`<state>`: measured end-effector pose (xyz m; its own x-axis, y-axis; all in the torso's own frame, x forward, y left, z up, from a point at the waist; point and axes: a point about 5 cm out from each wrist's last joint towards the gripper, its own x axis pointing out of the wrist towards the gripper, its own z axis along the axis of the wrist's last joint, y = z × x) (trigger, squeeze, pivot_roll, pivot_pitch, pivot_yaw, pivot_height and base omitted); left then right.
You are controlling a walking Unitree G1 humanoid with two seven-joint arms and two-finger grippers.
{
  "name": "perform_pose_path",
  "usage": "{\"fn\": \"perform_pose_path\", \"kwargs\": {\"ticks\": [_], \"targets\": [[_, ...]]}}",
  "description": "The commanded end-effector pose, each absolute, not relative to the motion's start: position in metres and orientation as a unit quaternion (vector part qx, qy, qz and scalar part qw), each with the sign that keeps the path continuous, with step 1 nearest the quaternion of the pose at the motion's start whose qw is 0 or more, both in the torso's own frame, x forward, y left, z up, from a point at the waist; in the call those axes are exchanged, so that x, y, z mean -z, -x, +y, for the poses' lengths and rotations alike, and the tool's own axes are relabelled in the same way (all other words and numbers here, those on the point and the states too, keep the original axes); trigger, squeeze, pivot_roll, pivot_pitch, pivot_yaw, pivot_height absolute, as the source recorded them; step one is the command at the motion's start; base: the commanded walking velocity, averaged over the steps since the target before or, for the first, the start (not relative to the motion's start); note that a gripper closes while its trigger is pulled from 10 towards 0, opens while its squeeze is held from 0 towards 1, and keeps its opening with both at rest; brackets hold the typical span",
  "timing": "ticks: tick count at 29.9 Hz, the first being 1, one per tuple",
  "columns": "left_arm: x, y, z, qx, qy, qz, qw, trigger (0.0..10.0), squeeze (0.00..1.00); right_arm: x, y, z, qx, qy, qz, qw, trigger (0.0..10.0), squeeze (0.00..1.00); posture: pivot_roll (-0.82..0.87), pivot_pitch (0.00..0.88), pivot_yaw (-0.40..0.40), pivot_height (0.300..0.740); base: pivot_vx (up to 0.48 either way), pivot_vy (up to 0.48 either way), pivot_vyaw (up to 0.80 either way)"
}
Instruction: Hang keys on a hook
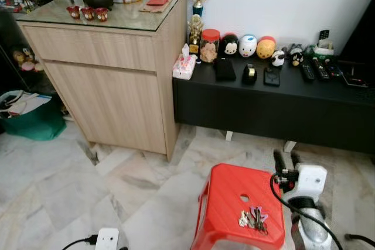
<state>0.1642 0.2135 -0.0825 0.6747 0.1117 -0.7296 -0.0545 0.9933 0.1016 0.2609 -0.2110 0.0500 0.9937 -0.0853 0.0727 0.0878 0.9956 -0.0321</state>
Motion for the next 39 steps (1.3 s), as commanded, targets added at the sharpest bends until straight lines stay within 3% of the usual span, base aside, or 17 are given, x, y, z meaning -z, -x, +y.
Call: {"fn": "perform_pose_path", "kwargs": {"ticks": [1,11,26,39], "targets": [[0.0846,-0.1593,0.2142,-0.043,-0.039,0.408,0.911,10.0,0.0,-0.0471,-0.2619,-0.2098,0.05,0.018,-0.025,0.998,10.0,0.0,-0.04,0.0,-0.047,0.74,0.0,0.0,0.0],[0.0839,-0.1595,0.2172,-0.051,-0.033,0.406,0.912,10.0,0.0,-0.054,-0.2667,-0.2056,0.068,0.027,-0.004,0.997,10.0,0.0,-0.03,0.0,-0.061,0.74,0.0,0.0,0.0],[0.0834,-0.1626,0.2152,-0.053,-0.032,0.406,0.912,10.0,0.0,-0.0545,-0.2692,-0.2077,0.071,0.022,0.008,0.997,10.0,0.0,-0.03,0.0,-0.062,0.656,0.0,0.0,0.0],[0.0834,-0.1618,0.2162,-0.054,-0.033,0.406,0.912,10.0,0.0,-0.0522,-0.2719,-0.2082,0.068,0.017,0.021,0.997,10.0,0.0,-0.02,0.0,-0.062,0.656,0.0,0.0,0.0]]}}
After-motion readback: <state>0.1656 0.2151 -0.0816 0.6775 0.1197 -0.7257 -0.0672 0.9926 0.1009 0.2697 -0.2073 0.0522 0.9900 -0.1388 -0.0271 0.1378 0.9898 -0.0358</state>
